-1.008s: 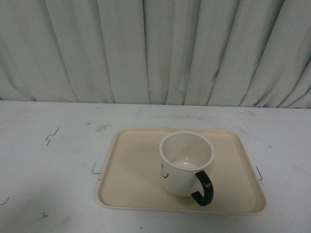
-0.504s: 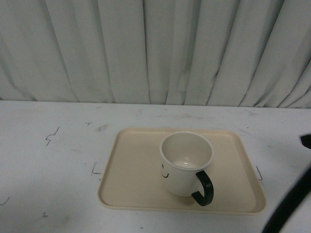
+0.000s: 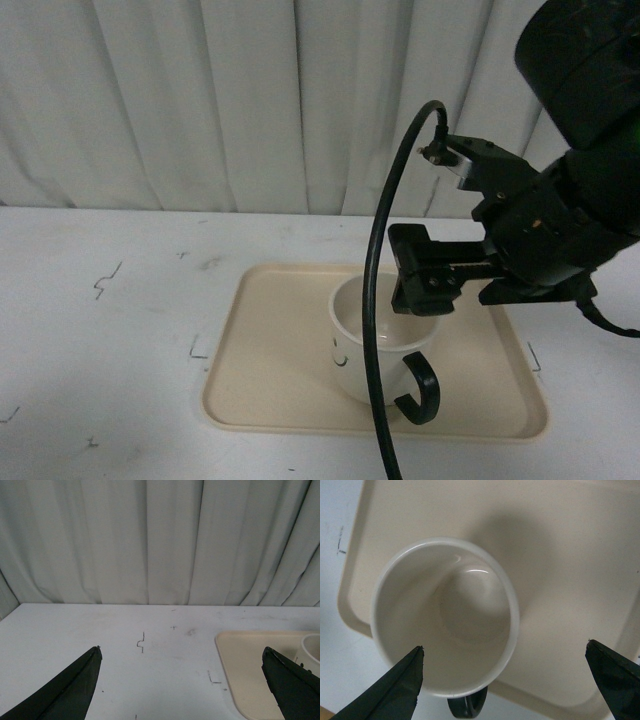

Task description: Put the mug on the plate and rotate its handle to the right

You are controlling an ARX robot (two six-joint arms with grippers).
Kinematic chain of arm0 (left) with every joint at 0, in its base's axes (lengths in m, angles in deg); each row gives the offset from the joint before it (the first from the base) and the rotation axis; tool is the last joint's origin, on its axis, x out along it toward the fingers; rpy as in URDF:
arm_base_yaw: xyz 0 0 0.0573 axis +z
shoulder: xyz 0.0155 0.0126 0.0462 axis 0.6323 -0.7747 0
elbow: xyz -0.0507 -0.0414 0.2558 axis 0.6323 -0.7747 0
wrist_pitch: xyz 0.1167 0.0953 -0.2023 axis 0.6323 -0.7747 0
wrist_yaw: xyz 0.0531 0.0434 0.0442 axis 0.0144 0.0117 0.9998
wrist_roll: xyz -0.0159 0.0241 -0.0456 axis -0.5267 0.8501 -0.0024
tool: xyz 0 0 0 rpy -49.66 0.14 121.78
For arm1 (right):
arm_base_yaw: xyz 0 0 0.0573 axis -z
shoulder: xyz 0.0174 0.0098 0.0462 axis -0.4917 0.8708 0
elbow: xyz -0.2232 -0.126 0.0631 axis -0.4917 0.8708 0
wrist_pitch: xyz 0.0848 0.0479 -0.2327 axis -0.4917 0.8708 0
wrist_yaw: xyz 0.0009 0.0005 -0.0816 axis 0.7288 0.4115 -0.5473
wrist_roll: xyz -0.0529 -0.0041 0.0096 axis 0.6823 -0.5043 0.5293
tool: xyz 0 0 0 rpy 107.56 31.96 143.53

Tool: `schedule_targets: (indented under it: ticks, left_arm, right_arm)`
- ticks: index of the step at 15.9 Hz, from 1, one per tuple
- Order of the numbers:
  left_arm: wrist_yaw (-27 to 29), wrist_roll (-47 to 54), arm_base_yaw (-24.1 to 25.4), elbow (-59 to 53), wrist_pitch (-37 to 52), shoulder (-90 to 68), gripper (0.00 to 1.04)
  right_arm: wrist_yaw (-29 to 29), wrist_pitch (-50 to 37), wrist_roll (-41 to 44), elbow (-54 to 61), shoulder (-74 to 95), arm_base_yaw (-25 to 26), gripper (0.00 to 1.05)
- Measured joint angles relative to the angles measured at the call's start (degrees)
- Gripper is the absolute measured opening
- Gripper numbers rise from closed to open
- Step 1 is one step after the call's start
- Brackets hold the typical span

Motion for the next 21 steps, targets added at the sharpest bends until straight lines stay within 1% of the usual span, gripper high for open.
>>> schedule_targets:
  ticks: [2,4,5,7,8,10,12,13,14,16,17,18,19,21]
  left_arm:
    - [0.0,0.0,0.0,0.0,0.0,0.0,0.98]
    - [0.0,0.0,0.0,0.0,0.0,0.0,0.98]
    - [0.0,0.0,0.0,0.0,0.0,0.0,0.98]
    - [0.0,0.0,0.0,0.0,0.0,0.0,0.98]
    - [0.0,0.0,0.0,0.0,0.0,0.0,0.98]
    - [0.0,0.0,0.0,0.0,0.0,0.0,0.98]
    - [0.0,0.0,0.0,0.0,0.0,0.0,0.98]
    - [0.0,0.0,0.0,0.0,0.0,0.0,0.98]
    - [0.0,0.0,0.0,0.0,0.0,0.0,0.98]
    - [0.0,0.0,0.0,0.0,0.0,0.0,0.98]
    - [0.0,0.0,0.0,0.0,0.0,0.0,0.98]
    - [0.0,0.0,0.0,0.0,0.0,0.0,0.98]
    - [0.0,0.0,0.0,0.0,0.0,0.0,0.98]
    - [0.0,0.0,0.0,0.0,0.0,0.0,0.98]
  right_arm:
    - [-0.8,0.4,-3.0,-3.9,4.2,-0.4,0.98]
    - [-1.7,1.4,-4.0,-5.5,7.1,-0.8,0.98]
    - [-2.9,1.4,-4.2,-6.1,8.6,-1.1,0.95]
    - [-3.8,1.7,-3.9,-6.3,9.7,-1.5,0.74]
    - [-3.8,1.6,-3.4,-6.5,9.7,-1.6,0.65]
    - [-3.9,2.1,-1.7,-7.3,9.7,-1.8,0.41]
    - [-3.9,5.8,1.4,-8.9,9.7,-1.7,0.17]
    - [-2.7,7.5,3.6,-10.6,9.7,-1.4,0.06]
    - [-0.9,9.9,7.0,-12.9,9.7,-0.8,0.03]
    - [-0.8,15.4,16.2,-19.3,9.8,0.3,0.03]
    - [-1.2,16.0,22.9,-21.5,9.8,0.5,0.03]
    - [-2.1,18.4,30.8,-23.0,9.8,0.6,0.03]
    - [-1.2,21.2,37.8,-23.7,9.9,0.9,0.03]
    - [-1.4,26.7,51.4,-27.1,11.5,0.8,0.03]
